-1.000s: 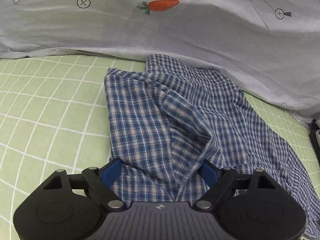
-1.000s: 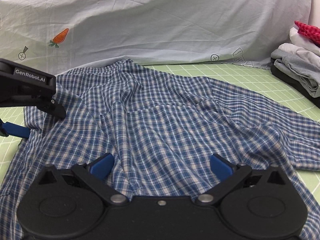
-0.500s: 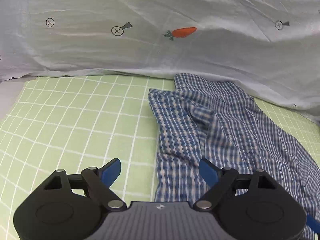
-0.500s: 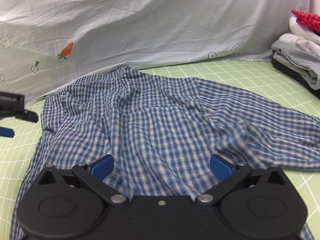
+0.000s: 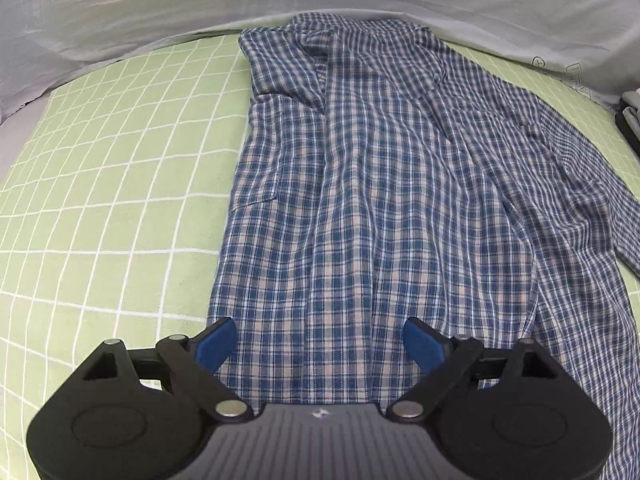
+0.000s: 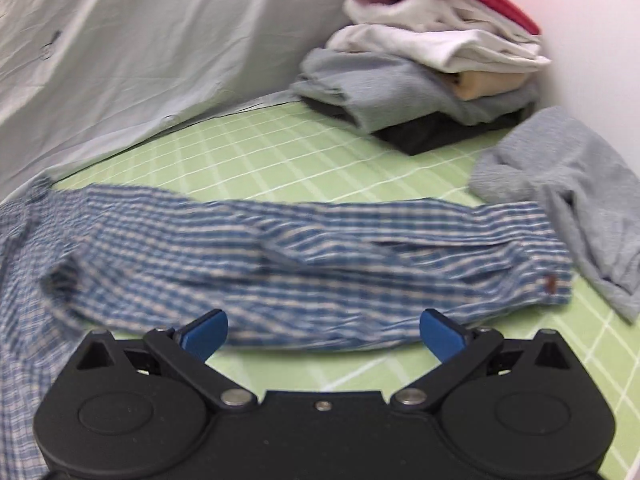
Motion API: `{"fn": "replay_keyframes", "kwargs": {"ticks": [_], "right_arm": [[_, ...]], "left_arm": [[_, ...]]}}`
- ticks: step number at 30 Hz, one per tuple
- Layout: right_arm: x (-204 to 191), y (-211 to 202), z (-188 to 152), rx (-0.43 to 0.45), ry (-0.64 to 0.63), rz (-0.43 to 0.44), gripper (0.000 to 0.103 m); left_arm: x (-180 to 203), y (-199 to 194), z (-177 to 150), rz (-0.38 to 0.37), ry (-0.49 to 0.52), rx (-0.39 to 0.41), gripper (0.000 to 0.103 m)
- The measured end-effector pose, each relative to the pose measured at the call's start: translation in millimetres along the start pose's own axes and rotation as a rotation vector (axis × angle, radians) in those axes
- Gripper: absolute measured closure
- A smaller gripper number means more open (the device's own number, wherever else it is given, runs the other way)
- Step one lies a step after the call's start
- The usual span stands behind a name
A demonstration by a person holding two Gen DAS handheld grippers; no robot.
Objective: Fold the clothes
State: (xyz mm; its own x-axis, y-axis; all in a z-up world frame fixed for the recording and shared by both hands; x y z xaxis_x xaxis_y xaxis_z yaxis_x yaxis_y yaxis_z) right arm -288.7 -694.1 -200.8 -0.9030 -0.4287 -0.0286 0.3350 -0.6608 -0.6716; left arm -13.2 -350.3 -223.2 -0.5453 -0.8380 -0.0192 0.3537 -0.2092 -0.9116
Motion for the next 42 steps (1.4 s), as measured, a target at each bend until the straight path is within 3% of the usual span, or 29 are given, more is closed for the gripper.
{"fn": "replay_keyframes", "kwargs": {"ticks": [4,10,18,21,25,27,32,34,35,39,42], "right_arm": [[47.9,21.2,15.8,0.037,0.087,-0.118,0.000],[58.2,40.2,28.6,0.066,0.026,-0.191,0.000],[82.3,39.1,24.1,0.046,0.098,-0.268,0.000],[94.6,40.9,16.3,0.019,0.174,-0.259,0.000],[92.5,40.8,15.3,-0.007,0.167,-0.244,0.000],[87.8,40.9,16.9,-0.024,0.167,-0.228,0.005],[67.8,37.9,25.1,-0.035,0.156,-0.159,0.040],[58.8,36.4,27.6,-0.036,0.183,-0.110,0.069],[54.1,36.7,28.9,-0.039,0.218,-0.074,0.074],[26.8,40.4,33.3,-0.062,0.387,0.119,0.078],[-20.0,42.0,36.9,-0.094,0.433,0.295,0.079]], "left_arm": [[13.4,10.6,-3.9,0.071,0.071,-0.032,0.010],[18.6,16.7,-1.2,0.127,0.120,-0.031,0.000],[0.3,29.5,4.9,0.027,-0.028,-0.103,0.000],[-2.9,32.7,6.5,-0.005,-0.029,-0.117,0.000],[-2.0,34.6,8.5,-0.017,-0.002,-0.113,0.000],[-1.6,34.9,8.6,-0.019,0.003,-0.108,0.000],[0.4,35.3,7.9,-0.018,-0.005,-0.102,0.000],[1.4,35.6,7.1,-0.016,-0.011,-0.099,0.000],[2.0,35.7,6.9,-0.015,-0.015,-0.097,0.000],[4.0,34.3,5.2,-0.010,-0.025,-0.084,0.000],[3.3,34.8,2.8,-0.009,-0.027,-0.081,0.000]]}}
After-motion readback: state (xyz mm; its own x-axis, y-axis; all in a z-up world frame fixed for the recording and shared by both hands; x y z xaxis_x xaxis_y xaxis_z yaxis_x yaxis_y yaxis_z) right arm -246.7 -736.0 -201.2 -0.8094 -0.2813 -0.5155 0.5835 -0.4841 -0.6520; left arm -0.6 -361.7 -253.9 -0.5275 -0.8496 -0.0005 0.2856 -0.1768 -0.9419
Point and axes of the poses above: each gripper's, at about its wrist camera, not at the fingertips, and y roughly the way its jaws point, x to its right, z to its top, the point moved 5 cm from there along y, roughly the way its jaws point
